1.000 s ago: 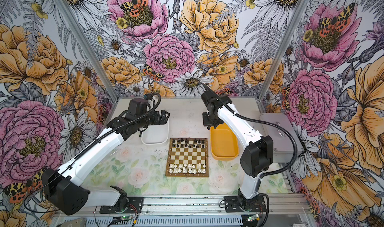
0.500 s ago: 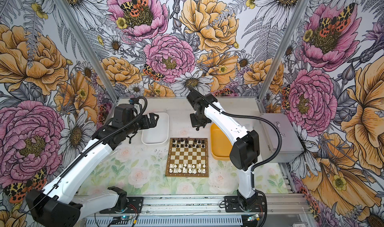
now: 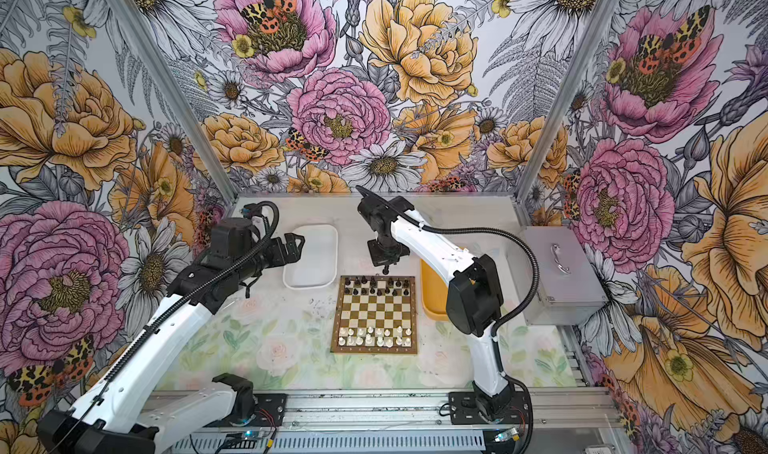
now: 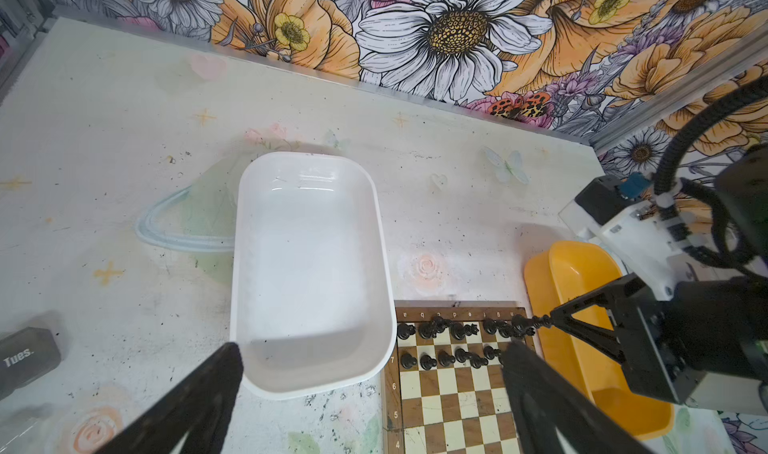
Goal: Set up the chess pieces on the board
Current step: 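Carry the black piece with the right gripper over the board's far ranks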
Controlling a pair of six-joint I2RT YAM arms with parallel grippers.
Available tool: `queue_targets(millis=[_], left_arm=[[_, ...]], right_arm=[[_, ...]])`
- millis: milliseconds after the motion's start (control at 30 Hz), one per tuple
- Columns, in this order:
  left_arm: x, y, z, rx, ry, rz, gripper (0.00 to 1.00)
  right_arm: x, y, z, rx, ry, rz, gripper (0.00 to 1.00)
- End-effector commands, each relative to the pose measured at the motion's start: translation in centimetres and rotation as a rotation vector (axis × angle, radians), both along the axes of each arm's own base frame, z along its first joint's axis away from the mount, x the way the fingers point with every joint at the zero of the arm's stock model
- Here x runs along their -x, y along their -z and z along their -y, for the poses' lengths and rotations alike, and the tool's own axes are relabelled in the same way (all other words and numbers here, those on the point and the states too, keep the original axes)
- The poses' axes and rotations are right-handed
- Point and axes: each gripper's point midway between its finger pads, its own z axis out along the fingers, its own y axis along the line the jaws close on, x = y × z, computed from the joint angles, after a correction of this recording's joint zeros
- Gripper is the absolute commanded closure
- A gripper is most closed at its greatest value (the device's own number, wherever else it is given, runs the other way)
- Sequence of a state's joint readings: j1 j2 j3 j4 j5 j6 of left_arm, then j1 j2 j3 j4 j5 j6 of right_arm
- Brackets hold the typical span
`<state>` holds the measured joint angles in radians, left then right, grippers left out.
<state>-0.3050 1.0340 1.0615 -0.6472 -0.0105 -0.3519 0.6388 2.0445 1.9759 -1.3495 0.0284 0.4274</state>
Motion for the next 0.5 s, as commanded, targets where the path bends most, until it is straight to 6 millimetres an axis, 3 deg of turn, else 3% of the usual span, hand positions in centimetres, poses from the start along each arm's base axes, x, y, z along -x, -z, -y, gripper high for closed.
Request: queue_targets(millis=[0, 467], left_arm=[[0.8, 0.4, -0.9, 0.002, -0.019, -0.014, 0.01], [1.7, 0.5, -2.2, 0.004, -0.048, -0.018, 0.01]], right_arm=[[-0.4, 0.6, -1.2, -0.018, -0.001, -0.001, 1.00], [0.0, 3.7, -2.0, 0.001, -0.008, -0.044, 1.00]])
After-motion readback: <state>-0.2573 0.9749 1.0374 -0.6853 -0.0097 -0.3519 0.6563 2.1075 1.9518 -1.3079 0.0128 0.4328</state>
